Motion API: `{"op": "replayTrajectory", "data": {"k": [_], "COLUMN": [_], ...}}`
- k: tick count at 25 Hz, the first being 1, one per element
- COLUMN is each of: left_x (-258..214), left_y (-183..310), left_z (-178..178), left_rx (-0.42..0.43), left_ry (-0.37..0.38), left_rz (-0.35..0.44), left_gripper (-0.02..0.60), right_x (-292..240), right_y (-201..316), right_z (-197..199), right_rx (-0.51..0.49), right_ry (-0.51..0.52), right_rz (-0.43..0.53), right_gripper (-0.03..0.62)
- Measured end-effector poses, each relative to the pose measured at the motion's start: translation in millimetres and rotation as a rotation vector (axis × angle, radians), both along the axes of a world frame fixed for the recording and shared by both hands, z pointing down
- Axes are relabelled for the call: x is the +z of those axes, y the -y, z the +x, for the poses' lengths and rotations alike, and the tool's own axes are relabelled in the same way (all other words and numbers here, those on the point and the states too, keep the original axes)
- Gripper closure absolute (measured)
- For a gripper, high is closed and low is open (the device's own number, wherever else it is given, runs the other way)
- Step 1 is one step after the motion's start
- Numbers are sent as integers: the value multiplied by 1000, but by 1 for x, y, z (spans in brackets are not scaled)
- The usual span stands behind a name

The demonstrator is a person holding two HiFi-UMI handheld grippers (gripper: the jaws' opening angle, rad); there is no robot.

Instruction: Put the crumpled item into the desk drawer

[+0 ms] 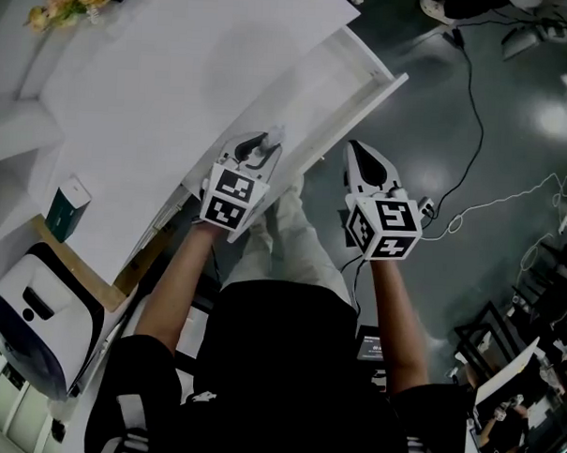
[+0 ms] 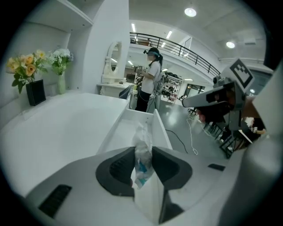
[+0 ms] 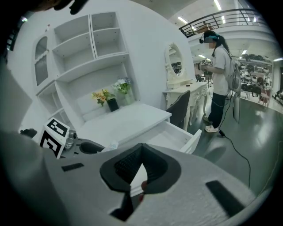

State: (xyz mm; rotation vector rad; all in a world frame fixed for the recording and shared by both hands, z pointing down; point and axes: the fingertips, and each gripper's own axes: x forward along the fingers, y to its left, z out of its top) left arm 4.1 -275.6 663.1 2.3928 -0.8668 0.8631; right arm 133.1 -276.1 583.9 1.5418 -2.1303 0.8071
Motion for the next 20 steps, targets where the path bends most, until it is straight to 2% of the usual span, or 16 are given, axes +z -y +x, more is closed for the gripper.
{"op": "replayTrajectory", "data": {"k": [14, 20], "left_x": [77, 104], "left_y": [-7, -10], "left_z": [5, 6], "left_rx": [93, 111], "left_ry": [147, 177], "left_rz": [-59, -83], "left_gripper": [469, 468], "right_x": [36, 49], "right_y": [-5, -7], "right_z": [2, 4], "right_rx": [-7, -6], "right_ry": [11, 23], "right_rz": [-59, -76], "right_gripper": [599, 599]}}
